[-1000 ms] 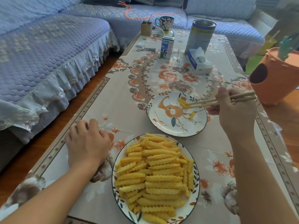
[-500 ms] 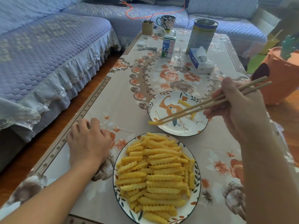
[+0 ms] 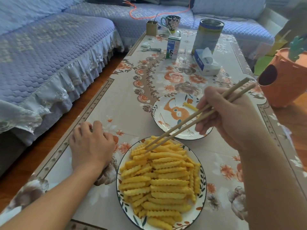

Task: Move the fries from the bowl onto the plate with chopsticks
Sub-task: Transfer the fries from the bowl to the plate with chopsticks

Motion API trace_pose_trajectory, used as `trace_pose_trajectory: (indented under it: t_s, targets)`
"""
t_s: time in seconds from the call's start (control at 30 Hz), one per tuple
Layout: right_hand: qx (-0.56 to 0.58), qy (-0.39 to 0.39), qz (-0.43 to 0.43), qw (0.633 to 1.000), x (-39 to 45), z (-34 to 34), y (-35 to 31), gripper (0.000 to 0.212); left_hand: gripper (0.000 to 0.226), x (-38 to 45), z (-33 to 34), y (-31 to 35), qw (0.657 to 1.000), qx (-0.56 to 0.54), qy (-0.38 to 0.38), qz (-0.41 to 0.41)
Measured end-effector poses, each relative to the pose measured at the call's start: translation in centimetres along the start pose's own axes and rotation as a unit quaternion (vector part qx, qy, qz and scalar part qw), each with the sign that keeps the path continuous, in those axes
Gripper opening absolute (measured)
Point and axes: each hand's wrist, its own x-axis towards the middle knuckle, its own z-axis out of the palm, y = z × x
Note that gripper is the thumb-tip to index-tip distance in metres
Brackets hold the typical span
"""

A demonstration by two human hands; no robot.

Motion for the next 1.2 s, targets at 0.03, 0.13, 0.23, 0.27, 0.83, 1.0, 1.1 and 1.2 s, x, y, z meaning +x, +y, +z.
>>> trace_pose_trajectory:
  t_s: [0.03,0.13,0.23,0.27,0.83,1.0,1.1,1.2]
  targets:
    - [0.007,0.031,-0.011,0.999,0.1,-0.5,0.0,0.039,0.029,0.0,0.0,0.0,1.000,0.000,0.001,0.000]
    - [-0.017,0.160,-0.046,0.986,0.8,-2.5,0.5,0.037,0.030,0.0,0.0,-0.1,1.000,0.002,0.001,0.002]
    - [-0.088,0.269,-0.073,0.956,1.4,-4.2,1.5,0.035,0.029,-0.1,0.0,0.0,1.000,0.004,0.004,0.003]
    - [-0.114,0.284,-0.075,0.949,1.6,-4.5,1.9,0.033,0.028,0.0,0.0,0.0,1.000,0.005,0.004,0.003]
    - [-0.062,0.230,-0.036,0.971,2.0,-4.2,3.4,0.044,0.030,0.0,0.0,0.0,1.000,0.004,0.002,0.004]
    - [0.006,0.072,-0.024,0.997,0.1,-3.4,-0.8,0.048,0.031,-0.1,0.0,0.0,1.000,0.003,0.001,0.004]
    - [-0.010,0.004,-0.020,1.000,-0.8,-3.0,-1.8,0.046,0.030,0.0,0.0,-0.1,1.000,0.007,-0.001,0.006]
    - [-0.006,-0.034,-0.024,0.999,-1.3,-3.0,-2.3,0.045,0.028,-0.1,-0.1,0.0,1.000,0.007,-0.001,0.005]
